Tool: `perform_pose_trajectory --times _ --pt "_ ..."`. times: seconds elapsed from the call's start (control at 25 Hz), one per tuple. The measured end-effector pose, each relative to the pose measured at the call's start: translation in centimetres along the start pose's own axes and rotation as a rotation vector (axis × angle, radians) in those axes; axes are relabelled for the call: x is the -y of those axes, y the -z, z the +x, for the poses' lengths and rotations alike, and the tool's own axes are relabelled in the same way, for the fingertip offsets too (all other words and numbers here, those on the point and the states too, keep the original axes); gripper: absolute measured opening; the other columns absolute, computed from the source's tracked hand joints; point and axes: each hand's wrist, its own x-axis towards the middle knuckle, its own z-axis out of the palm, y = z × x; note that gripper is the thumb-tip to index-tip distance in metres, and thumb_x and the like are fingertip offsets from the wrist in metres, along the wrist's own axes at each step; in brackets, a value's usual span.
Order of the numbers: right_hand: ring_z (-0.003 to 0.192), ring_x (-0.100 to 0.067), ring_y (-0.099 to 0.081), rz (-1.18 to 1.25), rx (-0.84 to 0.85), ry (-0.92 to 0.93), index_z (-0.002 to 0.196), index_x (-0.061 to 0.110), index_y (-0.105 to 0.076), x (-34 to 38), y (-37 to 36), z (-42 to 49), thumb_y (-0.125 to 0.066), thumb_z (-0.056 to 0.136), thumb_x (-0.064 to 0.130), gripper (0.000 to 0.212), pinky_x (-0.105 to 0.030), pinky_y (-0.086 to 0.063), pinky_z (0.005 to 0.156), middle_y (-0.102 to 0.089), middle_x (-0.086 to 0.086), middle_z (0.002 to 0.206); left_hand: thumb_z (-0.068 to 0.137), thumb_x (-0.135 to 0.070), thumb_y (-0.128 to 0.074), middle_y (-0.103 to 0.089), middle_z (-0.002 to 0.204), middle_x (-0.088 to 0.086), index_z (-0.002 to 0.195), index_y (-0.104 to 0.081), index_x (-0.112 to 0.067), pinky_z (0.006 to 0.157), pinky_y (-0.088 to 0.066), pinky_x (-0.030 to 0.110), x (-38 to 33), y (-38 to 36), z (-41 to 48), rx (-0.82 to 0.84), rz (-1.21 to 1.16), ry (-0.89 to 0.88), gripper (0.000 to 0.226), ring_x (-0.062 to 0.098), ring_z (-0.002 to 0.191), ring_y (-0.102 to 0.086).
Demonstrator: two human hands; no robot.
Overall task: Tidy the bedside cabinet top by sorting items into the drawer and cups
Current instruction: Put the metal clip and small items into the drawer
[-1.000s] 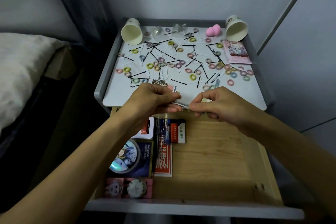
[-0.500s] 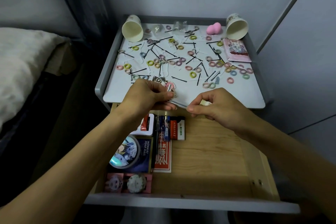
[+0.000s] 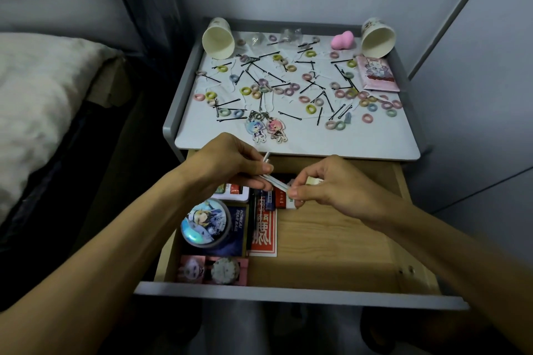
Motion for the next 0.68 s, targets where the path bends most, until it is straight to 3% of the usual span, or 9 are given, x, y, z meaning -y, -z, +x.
perform_pose_trajectory --times 0.16,0.28,0.36,0.52,0.68 --pt "0.049 0.001 -0.044 0.183 0.056 -0.183 0.088 0.008 -0.075 -2.3 -1.6 -0.1 -0.072 0.086 0.02 0.012 -0.011 -0.031 0.044 -0.072 0.0 0.074 0.086 -0.01 -0.071 -0.073 0.076 0.02 0.088 -0.072 0.002 0.069 -0.062 0.031 1.9 0.7 -0.3 -0.039 0.187 -0.033 0.013 0.025 0.069 -0.073" --pt "0.053 -0.002 -0.042 0.252 0.035 -0.366 0.088 0.01 -0.074 -5.8 -2.0 -0.5 -0.071 0.086 0.021 0.011 -0.013 -0.027 0.042 -0.071 0.002 0.075 0.089 -0.037 -0.067 -0.072 0.084 0.011 0.091 -0.072 -0.009 0.067 -0.056 0.035 4.3 3.1 0.1 -0.385 0.874 -0.074 0.029 0.026 0.074 -0.069" --pt "0.054 -0.003 -0.042 0.381 -0.062 -0.496 0.094 0.007 -0.072 -8.3 -1.7 0.0 -0.072 0.085 0.018 0.014 -0.013 -0.025 0.038 -0.069 0.0 0.079 0.091 -0.046 -0.058 -0.066 0.095 0.009 0.106 -0.062 -0.013 0.068 -0.047 0.036 5.4 4.5 0.0 -0.509 1.123 -0.008 0.037 0.032 0.087 -0.063" --pt "0.056 -0.005 -0.037 0.515 -0.292 -0.679 0.09 0.007 -0.068 -11.0 -2.6 1.9 -0.071 0.085 0.017 0.012 -0.013 -0.025 0.035 -0.065 -0.001 0.083 0.094 -0.032 -0.054 -0.059 0.111 0.018 0.113 -0.058 -0.008 0.073 -0.041 0.036 5.8 4.2 0.6 -0.374 1.063 0.105 0.031 0.034 0.089 -0.053" --pt "0.058 -0.008 -0.038 0.473 -0.428 -0.688 0.097 0.006 -0.067 -10.8 -4.2 3.5 -0.07 0.087 0.016 0.014 -0.021 -0.029 0.049 -0.065 -0.001 0.078 0.092 -0.022 -0.053 -0.056 0.107 0.016 0.107 -0.061 -0.004 0.077 -0.043 0.037 5.5 3.6 1.1 -0.355 1.026 0.092 0.024 0.039 0.1 -0.056"
